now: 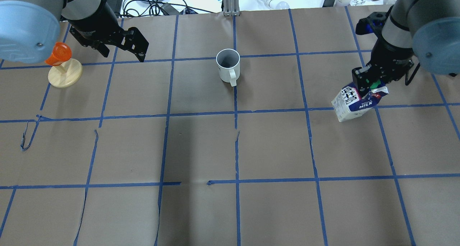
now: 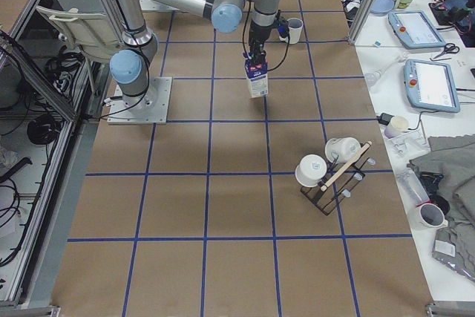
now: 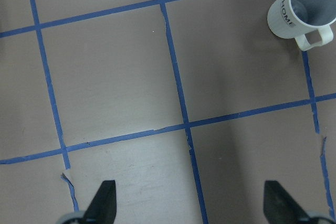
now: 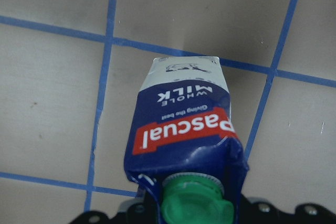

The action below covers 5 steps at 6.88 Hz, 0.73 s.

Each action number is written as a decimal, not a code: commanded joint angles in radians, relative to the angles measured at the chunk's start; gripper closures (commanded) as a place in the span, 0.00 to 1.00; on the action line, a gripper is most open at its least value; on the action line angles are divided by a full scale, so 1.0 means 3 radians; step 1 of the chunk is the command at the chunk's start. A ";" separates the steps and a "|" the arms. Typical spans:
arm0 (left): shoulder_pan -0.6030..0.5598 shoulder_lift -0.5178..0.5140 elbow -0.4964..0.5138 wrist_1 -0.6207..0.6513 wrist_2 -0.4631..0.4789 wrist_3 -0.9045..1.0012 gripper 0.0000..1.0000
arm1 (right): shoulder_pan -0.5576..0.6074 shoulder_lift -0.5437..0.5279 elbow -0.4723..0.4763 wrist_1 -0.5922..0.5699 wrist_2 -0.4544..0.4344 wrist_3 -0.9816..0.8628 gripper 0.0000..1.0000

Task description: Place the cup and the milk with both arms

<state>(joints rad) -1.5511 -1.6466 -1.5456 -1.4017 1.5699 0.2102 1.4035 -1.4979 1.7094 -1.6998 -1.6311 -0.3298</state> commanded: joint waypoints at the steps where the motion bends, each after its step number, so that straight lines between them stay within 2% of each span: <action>1: 0.0001 0.0012 -0.0007 -0.0001 0.0008 0.0000 0.00 | 0.0285 0.0368 -0.0464 -0.0010 0.0053 0.0585 0.74; 3: 0.0001 0.0017 -0.0007 -0.0001 0.0013 0.0005 0.00 | 0.0556 0.0966 -0.1373 0.0285 0.0113 0.0939 0.74; 4: 0.0001 0.0012 -0.0007 -0.0001 0.0008 0.0005 0.00 | 0.0634 0.1171 -0.1580 0.0287 0.0205 0.1143 0.74; 5: 0.0001 0.0017 -0.0017 -0.0001 0.0013 0.0005 0.00 | 0.0731 0.1285 -0.1597 0.0236 0.0302 0.1454 0.74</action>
<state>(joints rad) -1.5508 -1.6423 -1.5487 -1.4021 1.5729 0.2115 1.5856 -1.1738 1.2764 -1.6253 -1.5744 0.0040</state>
